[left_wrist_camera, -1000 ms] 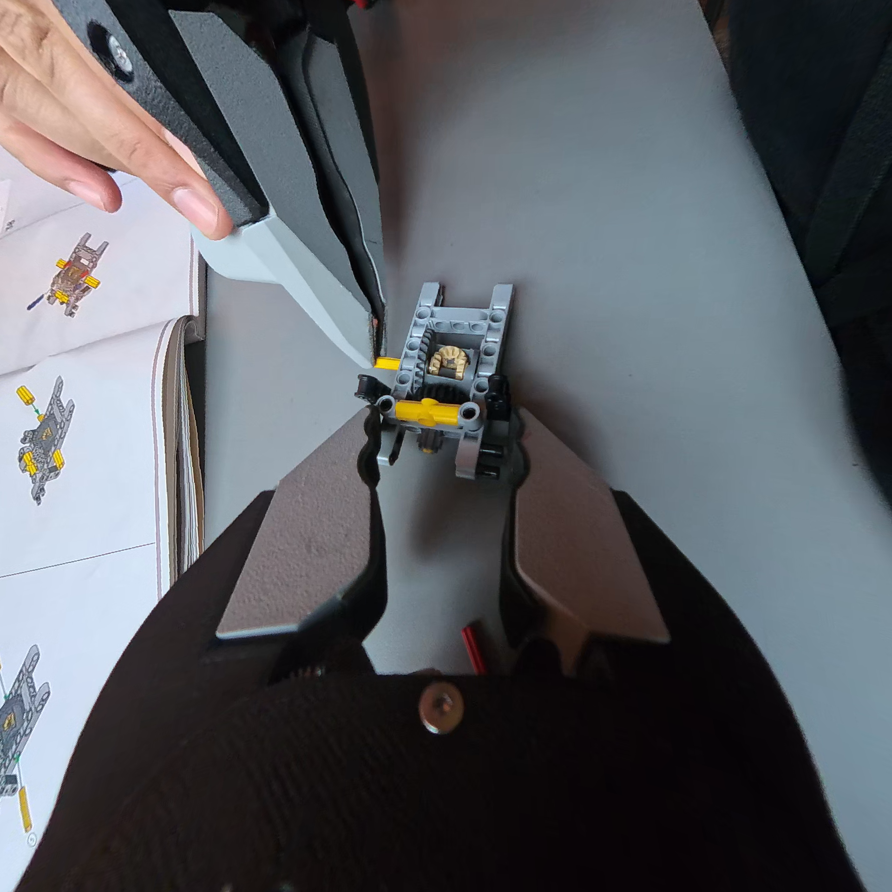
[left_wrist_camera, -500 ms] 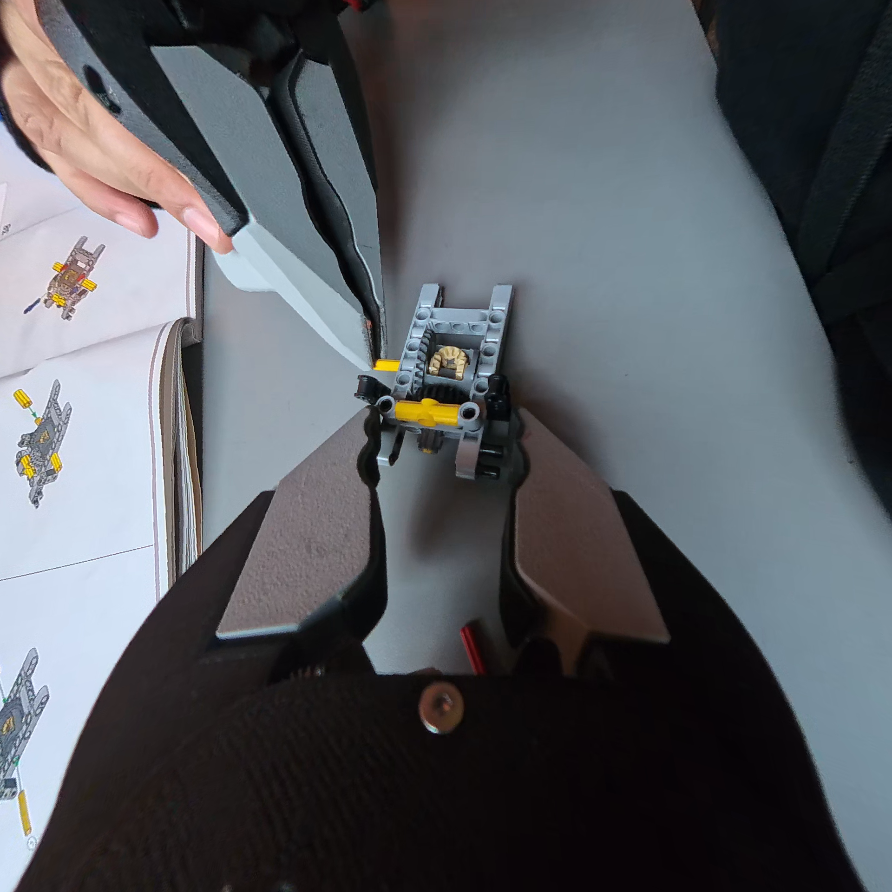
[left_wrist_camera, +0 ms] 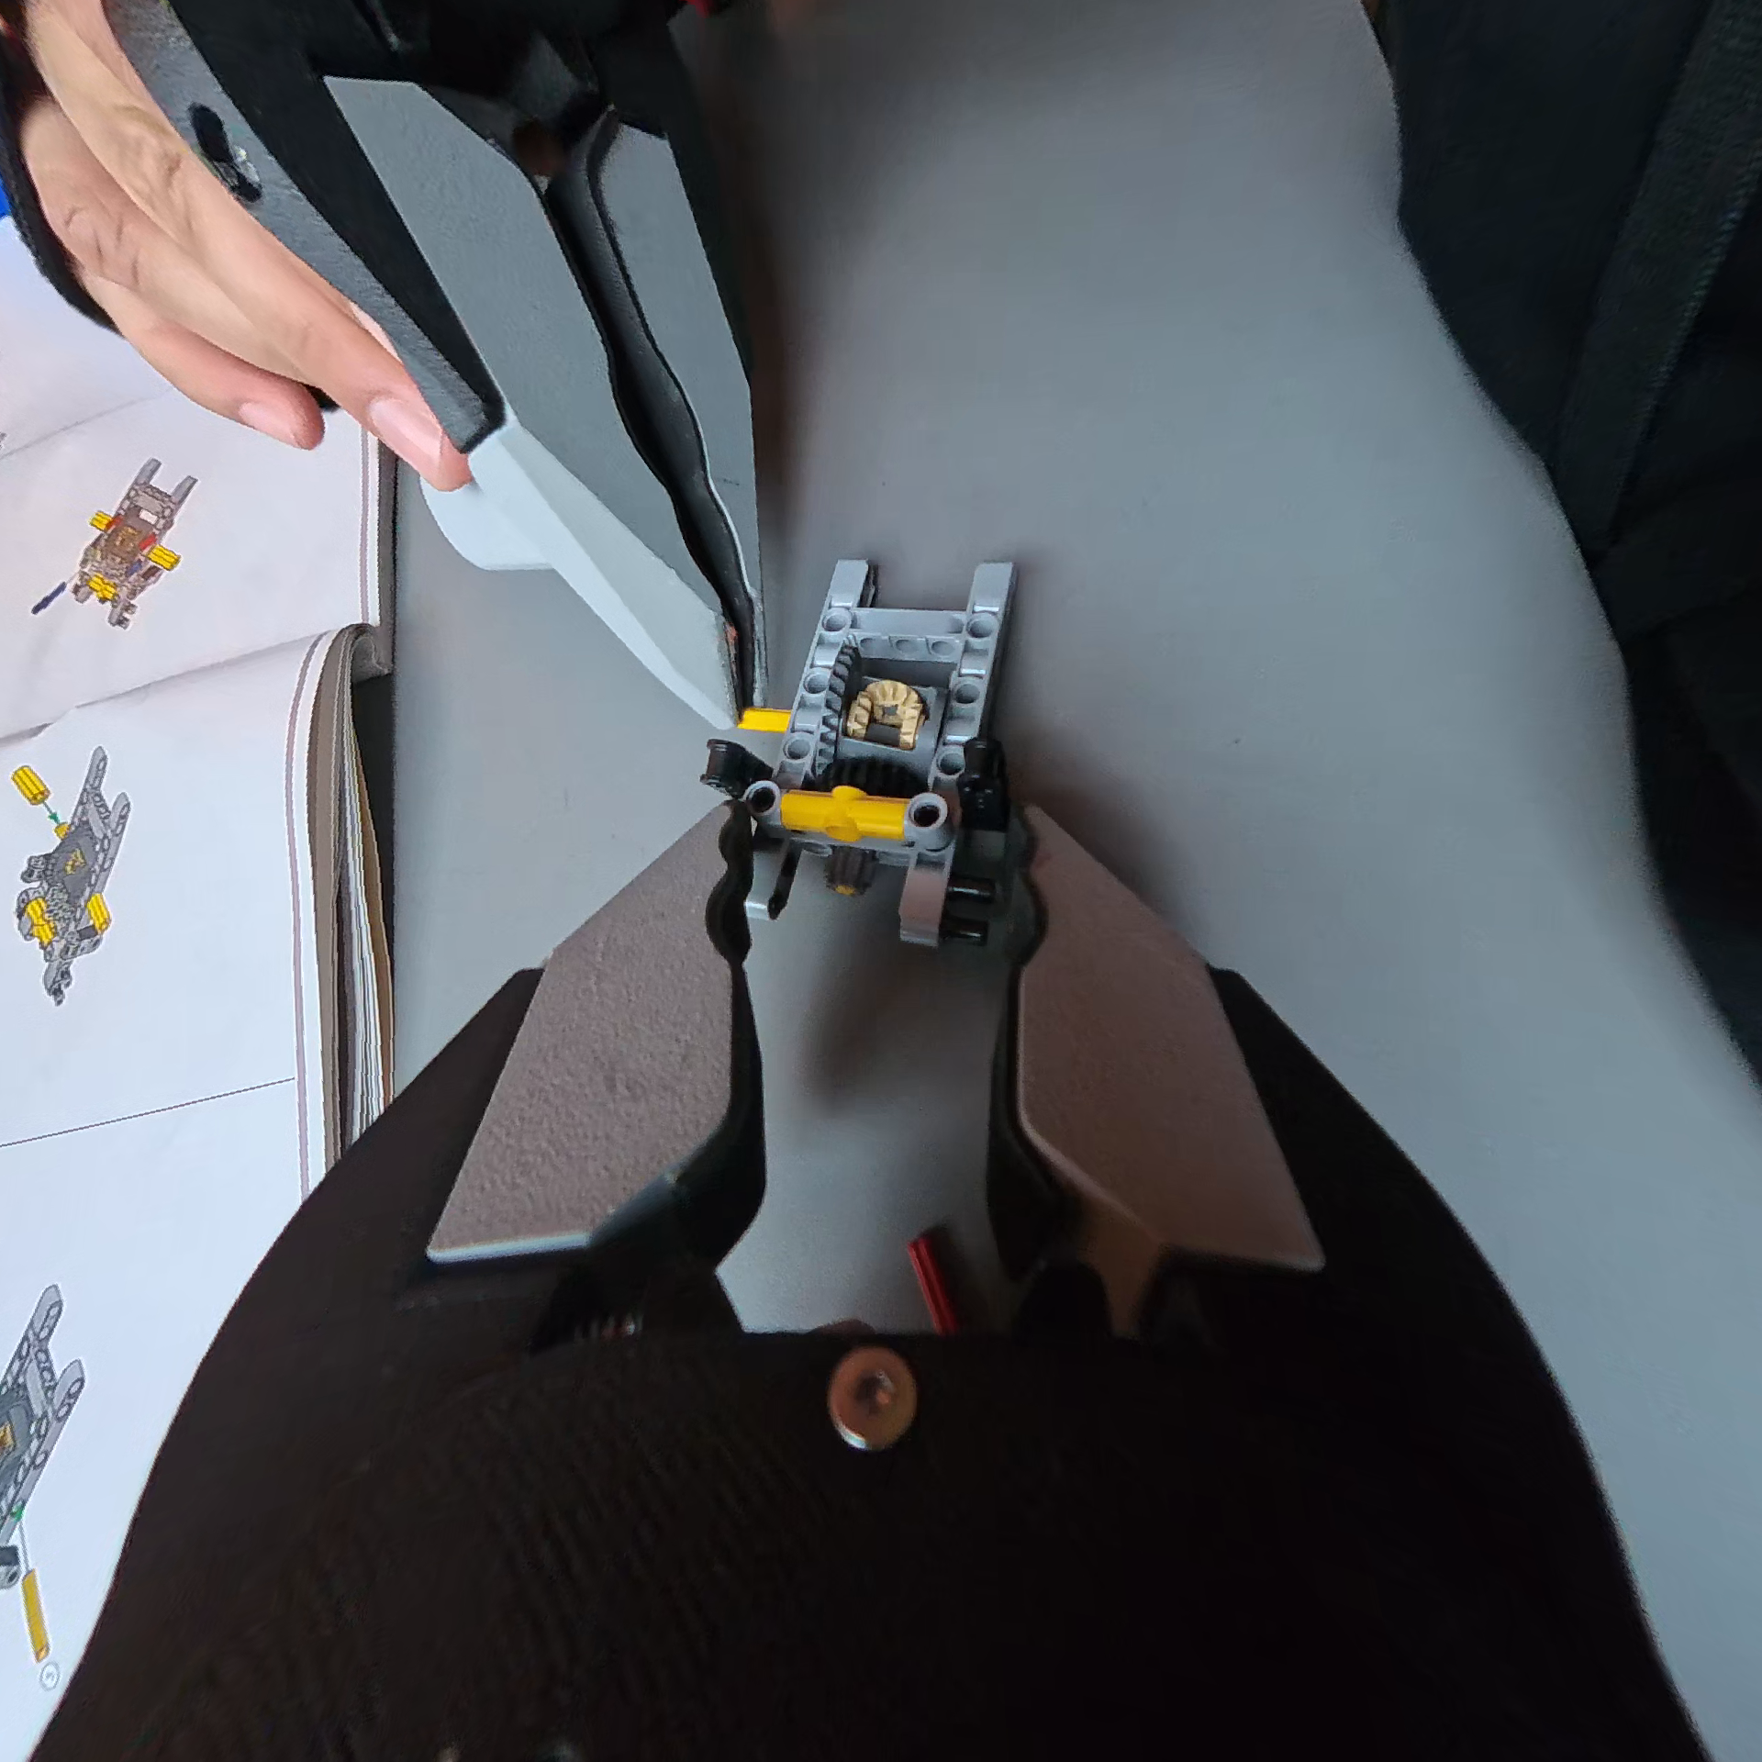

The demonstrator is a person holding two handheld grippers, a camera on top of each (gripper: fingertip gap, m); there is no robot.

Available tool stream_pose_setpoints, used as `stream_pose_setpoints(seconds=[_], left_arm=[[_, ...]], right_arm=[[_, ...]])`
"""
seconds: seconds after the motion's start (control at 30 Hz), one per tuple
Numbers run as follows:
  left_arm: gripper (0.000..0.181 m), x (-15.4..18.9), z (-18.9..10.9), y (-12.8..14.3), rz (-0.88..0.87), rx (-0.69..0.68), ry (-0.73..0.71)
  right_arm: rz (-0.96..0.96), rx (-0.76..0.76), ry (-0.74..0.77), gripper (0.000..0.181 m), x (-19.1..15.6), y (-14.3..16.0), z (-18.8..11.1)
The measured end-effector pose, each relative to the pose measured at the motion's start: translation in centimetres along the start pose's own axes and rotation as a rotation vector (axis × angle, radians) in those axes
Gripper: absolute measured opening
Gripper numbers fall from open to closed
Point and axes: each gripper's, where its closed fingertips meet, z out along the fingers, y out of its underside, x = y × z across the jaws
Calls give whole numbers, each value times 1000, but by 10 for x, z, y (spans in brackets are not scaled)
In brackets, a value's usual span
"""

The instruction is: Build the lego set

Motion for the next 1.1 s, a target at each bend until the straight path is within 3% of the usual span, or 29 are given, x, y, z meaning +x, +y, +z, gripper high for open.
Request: stream_pose_setpoints(seconds=[0.83,1.1], left_arm=[[51,-4,0,-1,58,11,-50],[51,-4,-1,-1,55,10,-51]], right_arm=[[-146,-158,84,0,3,-1,-3],[-230,-279,82,0,4,-2,-4]])
